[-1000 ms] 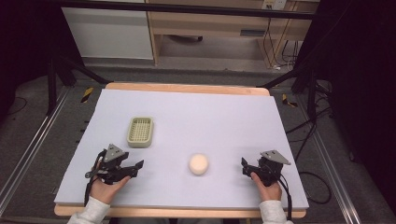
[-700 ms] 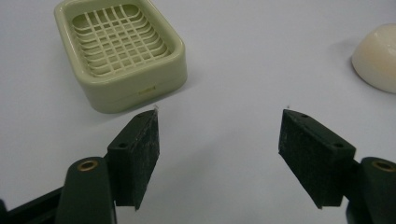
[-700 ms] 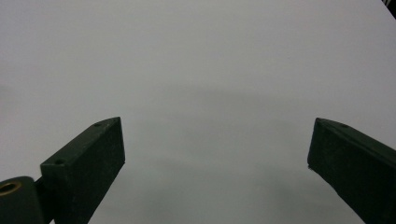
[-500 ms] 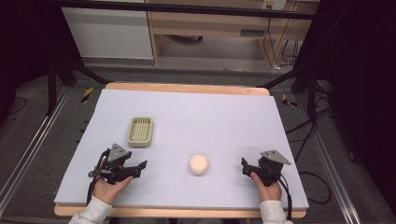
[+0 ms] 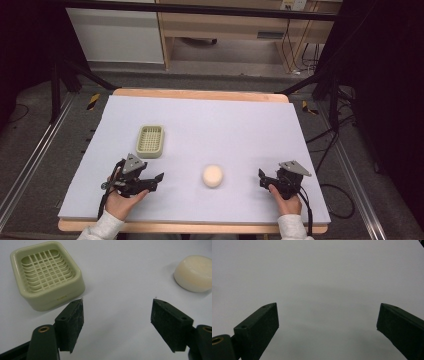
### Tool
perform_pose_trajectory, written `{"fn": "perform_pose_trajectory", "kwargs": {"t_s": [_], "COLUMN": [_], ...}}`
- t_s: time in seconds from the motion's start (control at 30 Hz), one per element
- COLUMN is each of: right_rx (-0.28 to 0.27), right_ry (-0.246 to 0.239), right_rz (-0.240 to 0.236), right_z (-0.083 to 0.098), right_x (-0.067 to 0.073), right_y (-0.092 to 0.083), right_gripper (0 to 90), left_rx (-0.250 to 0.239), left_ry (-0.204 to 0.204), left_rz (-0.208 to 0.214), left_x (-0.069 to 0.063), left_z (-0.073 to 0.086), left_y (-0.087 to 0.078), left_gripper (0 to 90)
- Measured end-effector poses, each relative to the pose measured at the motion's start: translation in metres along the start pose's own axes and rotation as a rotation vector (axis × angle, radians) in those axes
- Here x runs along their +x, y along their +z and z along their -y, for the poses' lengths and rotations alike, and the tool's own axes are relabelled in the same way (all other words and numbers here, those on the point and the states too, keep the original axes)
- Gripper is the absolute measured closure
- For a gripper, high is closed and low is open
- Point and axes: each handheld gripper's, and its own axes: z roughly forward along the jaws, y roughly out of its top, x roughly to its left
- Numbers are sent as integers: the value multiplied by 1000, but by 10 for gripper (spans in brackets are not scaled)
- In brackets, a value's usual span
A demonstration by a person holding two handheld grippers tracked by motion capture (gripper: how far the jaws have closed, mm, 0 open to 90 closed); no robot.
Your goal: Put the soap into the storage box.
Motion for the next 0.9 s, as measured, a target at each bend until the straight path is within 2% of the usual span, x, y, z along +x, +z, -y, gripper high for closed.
{"fn": "perform_pose_trajectory", "kwargs": {"t_s": [0.9], "right_rx": [-1], "right_ry": [-6], "right_rz": [6], "right_z": [0], "right_x": [1], "right_y": [0], "right_gripper": [47], "left_rx": [-6], "left_ry": [48], "left_rz": [34], "left_x": [-25], "left_z": [-16], "left_y": [3], "left_gripper": [246]}}
